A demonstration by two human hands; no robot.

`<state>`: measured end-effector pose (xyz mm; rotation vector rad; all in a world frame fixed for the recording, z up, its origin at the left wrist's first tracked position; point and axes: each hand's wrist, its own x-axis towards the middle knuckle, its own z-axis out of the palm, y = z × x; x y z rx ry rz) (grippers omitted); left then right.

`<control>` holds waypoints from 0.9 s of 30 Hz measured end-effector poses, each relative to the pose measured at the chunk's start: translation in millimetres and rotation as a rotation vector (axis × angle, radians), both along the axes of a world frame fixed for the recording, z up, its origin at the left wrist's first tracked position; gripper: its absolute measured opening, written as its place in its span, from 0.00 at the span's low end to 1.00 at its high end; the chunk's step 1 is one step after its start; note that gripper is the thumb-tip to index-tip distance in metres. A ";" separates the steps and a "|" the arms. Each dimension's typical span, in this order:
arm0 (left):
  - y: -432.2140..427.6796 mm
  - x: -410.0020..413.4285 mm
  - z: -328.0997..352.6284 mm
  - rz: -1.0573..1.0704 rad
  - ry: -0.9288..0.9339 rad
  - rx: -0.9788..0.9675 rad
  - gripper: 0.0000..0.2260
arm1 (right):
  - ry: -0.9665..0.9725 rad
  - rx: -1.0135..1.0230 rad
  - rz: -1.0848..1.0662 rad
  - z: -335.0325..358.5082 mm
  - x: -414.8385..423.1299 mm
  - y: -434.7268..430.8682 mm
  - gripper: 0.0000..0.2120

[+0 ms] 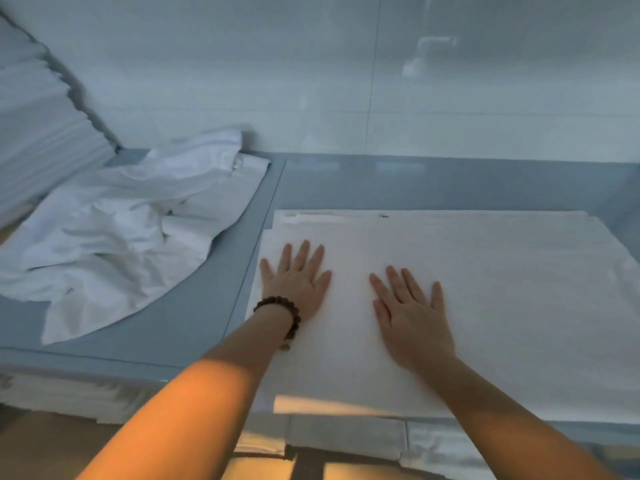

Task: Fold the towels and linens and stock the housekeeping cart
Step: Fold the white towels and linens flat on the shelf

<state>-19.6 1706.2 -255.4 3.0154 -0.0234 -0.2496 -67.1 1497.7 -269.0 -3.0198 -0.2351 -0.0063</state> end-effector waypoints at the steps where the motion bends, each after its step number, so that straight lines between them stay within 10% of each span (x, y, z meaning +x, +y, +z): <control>1: 15.0 13.8 1.2 0.076 0.018 0.025 0.25 | -0.006 0.005 -0.002 0.1 0.4 0.8 0.25; 4: 13.9 35.8 3.5 0.159 -0.031 0.074 0.25 | -0.006 0.033 -0.041 0.4 0.7 5.0 0.26; 10: -71.0 43.7 -2.9 -0.365 -0.041 -0.001 0.26 | -0.058 0.021 -0.301 -0.5 -1.8 3.2 0.30; 16: -23.5 116.2 14.4 0.008 0.001 0.121 0.26 | -0.053 0.019 -0.295 -2.6 1.9 6.7 0.31; 21: -70.9 102.5 -5.7 -0.474 -0.079 0.071 0.31 | -0.036 0.039 -0.286 -4.3 1.8 9.2 0.30; 27: -22.3 130.8 5.9 0.037 0.007 0.170 0.26 | -0.078 0.048 -0.303 -6.1 3.5 7.5 0.31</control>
